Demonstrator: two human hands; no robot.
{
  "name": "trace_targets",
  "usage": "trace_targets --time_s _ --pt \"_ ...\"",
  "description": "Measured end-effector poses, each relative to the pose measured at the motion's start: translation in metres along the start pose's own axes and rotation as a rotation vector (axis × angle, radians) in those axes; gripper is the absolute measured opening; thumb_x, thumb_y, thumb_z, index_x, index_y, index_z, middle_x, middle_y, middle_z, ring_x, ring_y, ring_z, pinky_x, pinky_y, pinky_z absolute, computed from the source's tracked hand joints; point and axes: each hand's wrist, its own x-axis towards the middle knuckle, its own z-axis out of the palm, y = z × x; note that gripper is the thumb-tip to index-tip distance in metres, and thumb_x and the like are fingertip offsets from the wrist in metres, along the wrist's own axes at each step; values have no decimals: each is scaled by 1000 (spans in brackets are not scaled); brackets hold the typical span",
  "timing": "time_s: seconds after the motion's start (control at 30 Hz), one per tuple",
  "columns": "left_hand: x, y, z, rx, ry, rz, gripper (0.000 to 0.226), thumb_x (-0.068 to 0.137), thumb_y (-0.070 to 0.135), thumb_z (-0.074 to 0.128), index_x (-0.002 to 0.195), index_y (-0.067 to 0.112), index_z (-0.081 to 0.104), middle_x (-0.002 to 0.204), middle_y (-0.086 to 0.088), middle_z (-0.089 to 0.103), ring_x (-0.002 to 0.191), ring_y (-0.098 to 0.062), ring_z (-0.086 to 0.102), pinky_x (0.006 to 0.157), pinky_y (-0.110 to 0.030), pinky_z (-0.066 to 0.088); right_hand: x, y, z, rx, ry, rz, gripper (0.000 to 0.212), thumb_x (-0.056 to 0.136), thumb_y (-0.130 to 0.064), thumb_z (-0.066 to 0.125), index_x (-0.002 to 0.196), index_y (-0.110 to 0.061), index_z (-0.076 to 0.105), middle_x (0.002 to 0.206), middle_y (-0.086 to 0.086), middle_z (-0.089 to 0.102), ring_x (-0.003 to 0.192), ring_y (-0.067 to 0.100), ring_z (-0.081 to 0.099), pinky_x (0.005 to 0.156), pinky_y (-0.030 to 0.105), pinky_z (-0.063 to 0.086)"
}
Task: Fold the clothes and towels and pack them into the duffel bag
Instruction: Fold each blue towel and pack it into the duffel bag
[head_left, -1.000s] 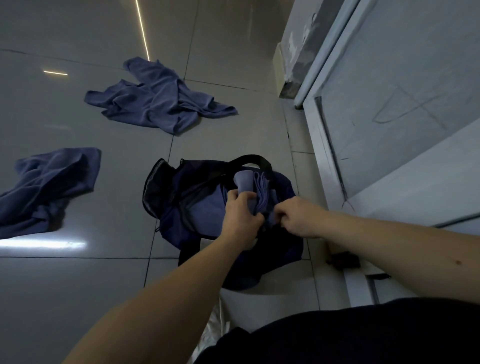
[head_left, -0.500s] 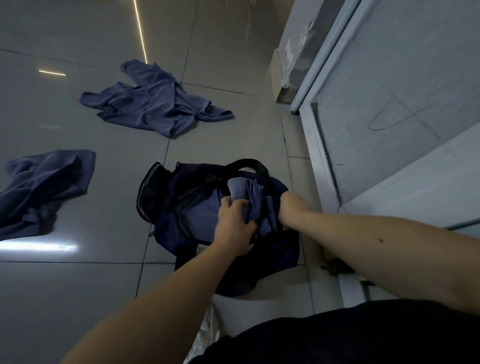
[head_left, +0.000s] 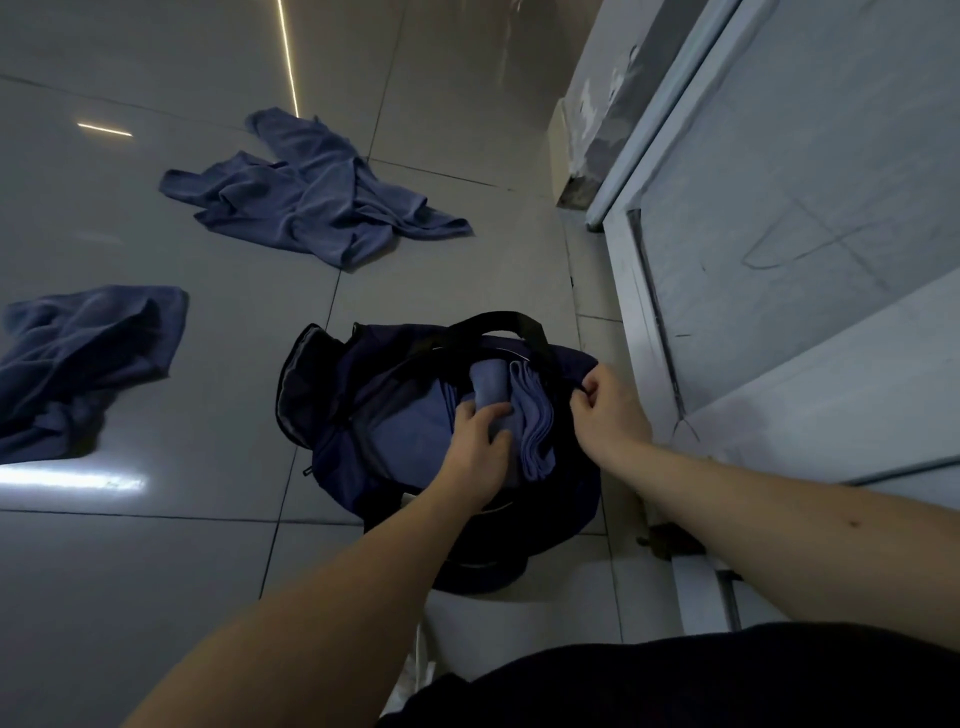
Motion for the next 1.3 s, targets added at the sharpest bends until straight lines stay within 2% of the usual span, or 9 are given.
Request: trace_targets --time_s 0.2,0.3,0.4,0.57,0.73,0.97,1.13,1.23,1.3 --pt "0 -5 0 584 218 135 49 82 38 68 126 30 49 160 -11 12 144 -36 12 115 -49 19 -13 11 9 -20 -86 96 17 93 -23 59 100 -23 43 90 -1 56 75 14 55 59 32 44" --pt "4 -1 -3 770 240 377 46 74 43 71 116 29 60 152 -7 33 139 -35 26 112 -46 14 -18 16 7 -61 -156 166 28 87 -29 66 102 -23 44 92 -3 52 75 12 52 54 29 37" --pt "12 -1 -6 824 41 574 51 77 41 74 125 26 65 143 1 50 134 -28 40 109 -43 27 -18 19 3 -96 -241 159 31 84 -27 69 104 -23 46 92 -5 50 81 14 52 55 28 37" --pt "19 13 -6 903 -249 414 64 91 50 62 149 35 41 162 3 16 148 -26 8 106 -51 40 -17 19 -1 -29 -188 127 9 89 -23 64 93 -22 56 90 -3 58 78 13 55 60 28 41" --pt "29 20 9 1040 -368 402 55 94 51 56 146 42 42 161 4 15 147 -30 9 96 -50 45 -21 11 -4 139 -65 92 8 91 -19 62 85 -16 57 79 3 60 74 20 58 64 32 46" --pt "34 13 34 1145 -367 351 52 95 40 54 146 37 45 162 0 17 147 -32 9 112 -48 29 -19 5 5 79 -112 44 9 90 -22 64 92 -22 55 85 -2 60 78 17 58 68 35 52" --pt "38 15 15 984 -440 370 41 103 41 43 144 41 46 162 9 19 149 -24 7 108 -48 33 -15 15 6 -38 -149 86 27 90 -32 69 101 -21 48 92 -3 51 81 15 51 61 28 36" --pt "41 9 0 896 -326 416 40 99 33 52 139 32 54 160 7 25 147 -21 12 101 -43 42 -7 13 6 -74 -155 79 28 91 -37 67 101 -20 47 93 -3 51 81 15 50 57 25 30" --pt "44 6 -4 918 -231 457 54 92 35 60 144 25 47 162 2 22 147 -24 12 111 -44 34 -1 7 7 -77 -162 53 29 91 -41 66 99 -21 46 92 -4 49 80 14 48 54 24 27"
